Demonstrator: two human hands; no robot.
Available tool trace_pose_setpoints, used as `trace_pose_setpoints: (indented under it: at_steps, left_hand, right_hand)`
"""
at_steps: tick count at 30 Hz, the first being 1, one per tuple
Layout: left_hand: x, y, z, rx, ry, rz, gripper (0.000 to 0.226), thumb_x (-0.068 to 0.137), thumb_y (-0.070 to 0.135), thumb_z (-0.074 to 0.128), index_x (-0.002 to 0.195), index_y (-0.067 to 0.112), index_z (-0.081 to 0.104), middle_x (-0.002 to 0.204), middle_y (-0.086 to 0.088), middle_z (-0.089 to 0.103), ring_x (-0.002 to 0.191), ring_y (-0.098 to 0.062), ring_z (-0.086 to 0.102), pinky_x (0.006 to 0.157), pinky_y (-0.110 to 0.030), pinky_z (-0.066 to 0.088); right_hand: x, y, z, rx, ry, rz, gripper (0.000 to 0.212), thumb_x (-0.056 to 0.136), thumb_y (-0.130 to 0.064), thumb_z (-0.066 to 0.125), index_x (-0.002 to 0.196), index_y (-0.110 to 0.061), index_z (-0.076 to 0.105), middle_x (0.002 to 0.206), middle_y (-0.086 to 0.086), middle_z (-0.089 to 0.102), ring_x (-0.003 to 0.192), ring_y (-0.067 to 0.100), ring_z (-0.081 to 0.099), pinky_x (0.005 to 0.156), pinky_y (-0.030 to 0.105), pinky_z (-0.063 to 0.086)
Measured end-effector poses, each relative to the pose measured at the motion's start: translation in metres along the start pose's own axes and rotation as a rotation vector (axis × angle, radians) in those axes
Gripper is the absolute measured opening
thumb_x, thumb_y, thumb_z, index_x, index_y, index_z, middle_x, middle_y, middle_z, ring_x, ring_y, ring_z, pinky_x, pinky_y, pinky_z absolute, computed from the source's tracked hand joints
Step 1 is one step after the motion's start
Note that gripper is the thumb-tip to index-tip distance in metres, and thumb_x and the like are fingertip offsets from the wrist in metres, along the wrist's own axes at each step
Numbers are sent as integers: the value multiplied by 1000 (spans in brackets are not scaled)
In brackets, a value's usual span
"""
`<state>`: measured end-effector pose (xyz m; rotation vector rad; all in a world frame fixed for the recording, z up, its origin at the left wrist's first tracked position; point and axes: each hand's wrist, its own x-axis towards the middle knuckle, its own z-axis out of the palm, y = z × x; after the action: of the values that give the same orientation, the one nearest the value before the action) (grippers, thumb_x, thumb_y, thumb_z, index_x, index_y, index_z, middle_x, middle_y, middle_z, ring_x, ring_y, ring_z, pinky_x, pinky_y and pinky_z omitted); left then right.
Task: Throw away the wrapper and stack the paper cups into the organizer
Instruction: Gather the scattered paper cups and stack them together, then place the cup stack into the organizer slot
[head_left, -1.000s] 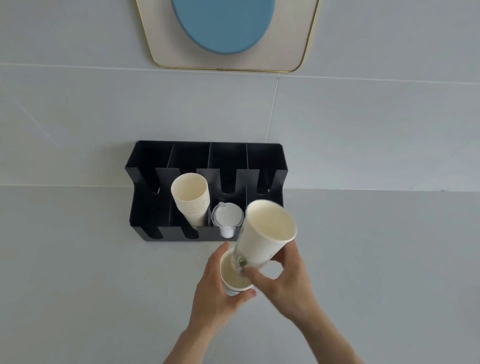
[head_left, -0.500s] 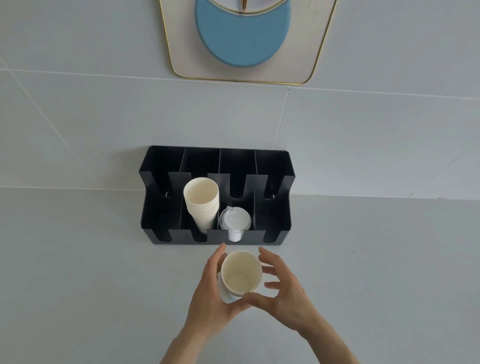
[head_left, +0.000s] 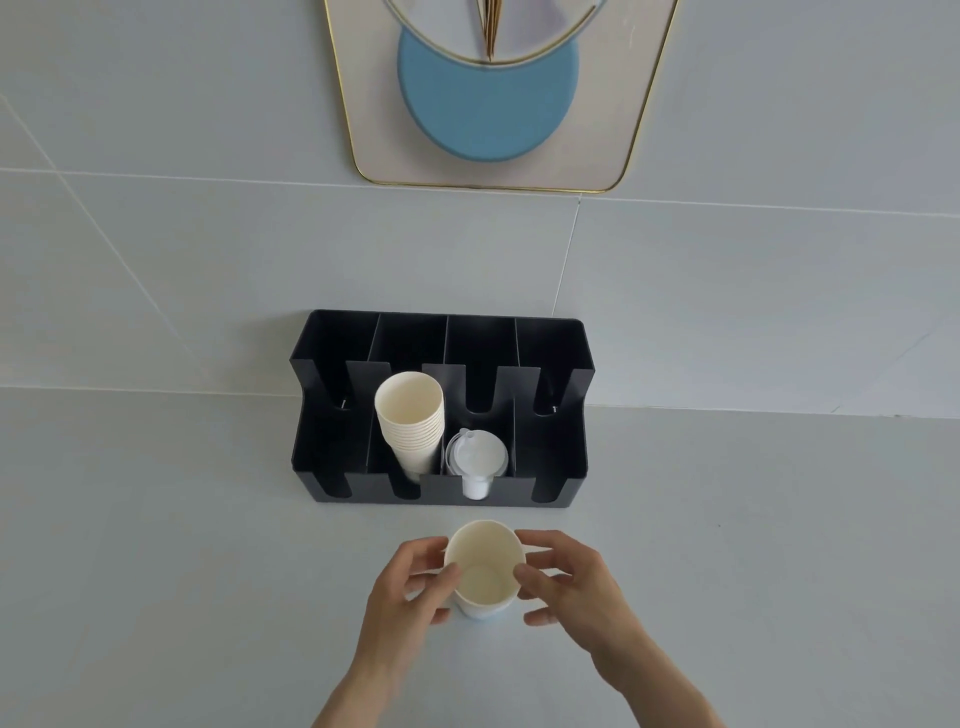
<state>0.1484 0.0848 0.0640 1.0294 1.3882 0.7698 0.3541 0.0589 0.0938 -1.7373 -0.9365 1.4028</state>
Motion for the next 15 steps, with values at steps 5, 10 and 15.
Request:
trace_pose_setpoints:
  at_steps: [5, 10, 15]
  left_hand:
    - [-3, 8, 0, -11, 49, -19, 18, 84, 25, 79, 101, 25, 74, 99, 10, 77, 92, -19, 75, 74, -36, 64]
    - [-3, 35, -7, -44, 65, 18, 16, 84, 23, 79, 100, 23, 74, 96, 2, 79, 83, -20, 77, 77, -39, 64]
    - [5, 91, -25, -88, 28, 125, 16, 87, 22, 76, 103, 21, 73, 94, -2, 79, 85, -23, 76, 79, -40, 63]
  right_hand:
    - [-2, -4, 4, 36, 31, 28, 26, 87, -11, 74, 105, -30, 77, 97, 6, 77, 83, 27, 76, 71, 42, 66]
    - [-4, -32, 3, 44, 48, -29, 23, 88, -13, 74, 103, -30, 78, 91, 6, 78, 79, 28, 76, 72, 37, 66]
    - [1, -94, 0, 20, 8, -143, 19, 92, -15, 71, 104, -28, 78, 87, 8, 79, 81, 28, 76, 78, 42, 65]
